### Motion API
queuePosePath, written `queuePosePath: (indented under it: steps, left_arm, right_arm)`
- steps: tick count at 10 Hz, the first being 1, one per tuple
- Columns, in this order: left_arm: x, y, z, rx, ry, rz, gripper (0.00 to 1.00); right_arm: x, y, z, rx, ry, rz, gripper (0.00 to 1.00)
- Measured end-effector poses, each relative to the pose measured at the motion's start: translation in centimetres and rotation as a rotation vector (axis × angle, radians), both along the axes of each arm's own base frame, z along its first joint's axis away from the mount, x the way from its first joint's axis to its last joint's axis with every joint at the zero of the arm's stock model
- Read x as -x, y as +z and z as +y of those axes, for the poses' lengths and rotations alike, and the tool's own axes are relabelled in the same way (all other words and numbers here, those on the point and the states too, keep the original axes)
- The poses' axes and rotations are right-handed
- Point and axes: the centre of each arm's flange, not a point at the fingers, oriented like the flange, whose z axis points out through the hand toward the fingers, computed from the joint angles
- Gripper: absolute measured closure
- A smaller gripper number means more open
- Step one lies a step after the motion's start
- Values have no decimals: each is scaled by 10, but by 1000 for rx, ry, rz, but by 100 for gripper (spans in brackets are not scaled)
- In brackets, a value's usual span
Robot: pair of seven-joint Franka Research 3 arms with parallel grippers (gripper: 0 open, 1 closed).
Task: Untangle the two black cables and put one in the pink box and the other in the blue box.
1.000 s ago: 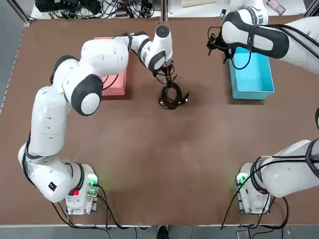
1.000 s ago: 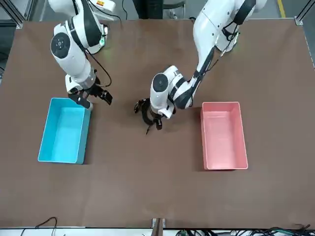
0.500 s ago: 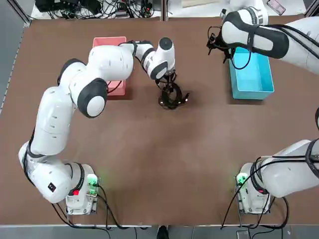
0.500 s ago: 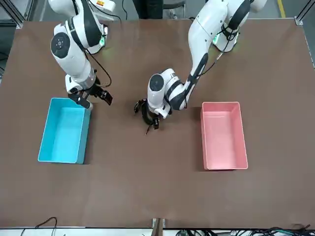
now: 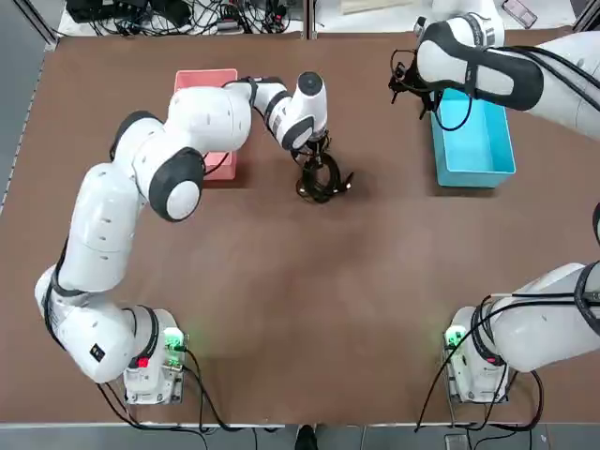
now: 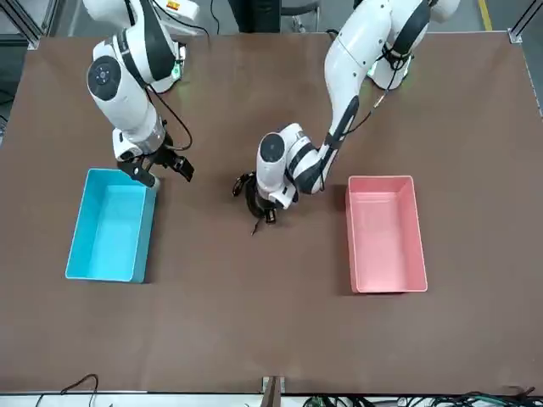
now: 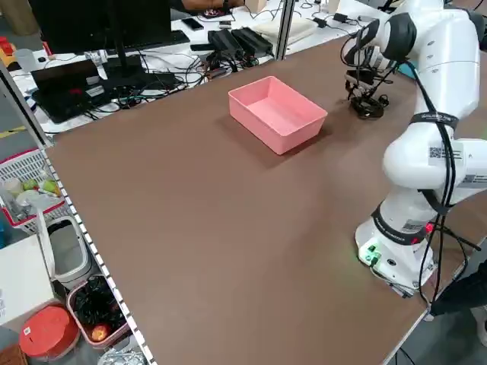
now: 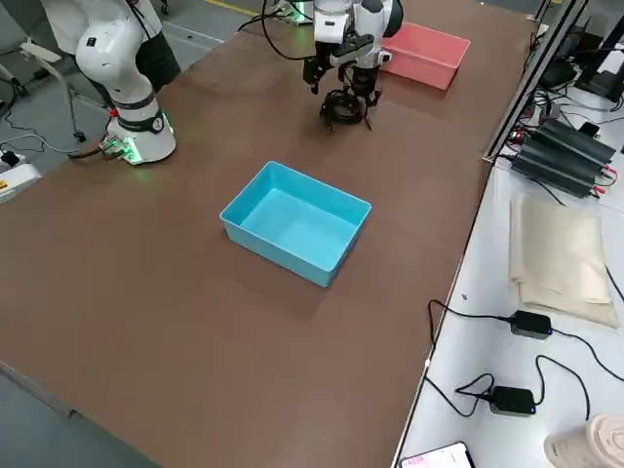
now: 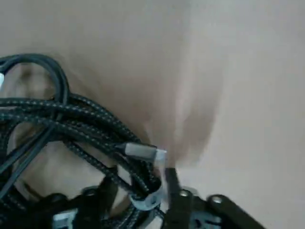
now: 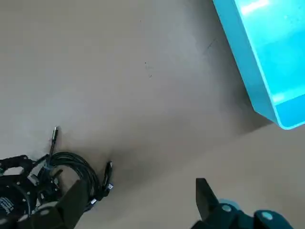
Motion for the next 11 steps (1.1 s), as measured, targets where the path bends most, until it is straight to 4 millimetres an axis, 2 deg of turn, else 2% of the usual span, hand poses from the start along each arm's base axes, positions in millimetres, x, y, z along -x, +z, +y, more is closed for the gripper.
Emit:
queuePosePath:
  steps: [2, 4, 6, 7, 8, 9, 10, 11]
  left_arm:
    - [2, 3, -4, -2, -18, -15, 82]
    - [0, 7, -6, 0, -24, -27, 84]
    - [-10, 28, -5, 5, -14, -44, 84]
    - [-18, 50, 1, -10, 2, -46, 84]
    - [-19, 66, 0, -9, 31, 4, 84]
    - [-22, 114, -6, -6, 52, 44, 84]
    - [-20, 158, -6, -3, 55, 40, 84]
    - [-17, 177, -4, -3, 54, 34, 84]
  right_arm:
    - [0, 0, 0, 0, 0, 0, 0]
    - [0, 0, 0, 0, -7, 0, 0]
    - [1, 0, 4, -1, -44, 1, 0]
    - [3, 1, 11, -5, -82, -3, 0]
    - [6, 1, 25, -22, -166, -15, 1]
    - [22, -7, 70, -36, -232, -24, 1]
    - [37, -20, 104, -39, -249, -22, 1]
    - [42, -29, 117, -37, -254, -19, 1]
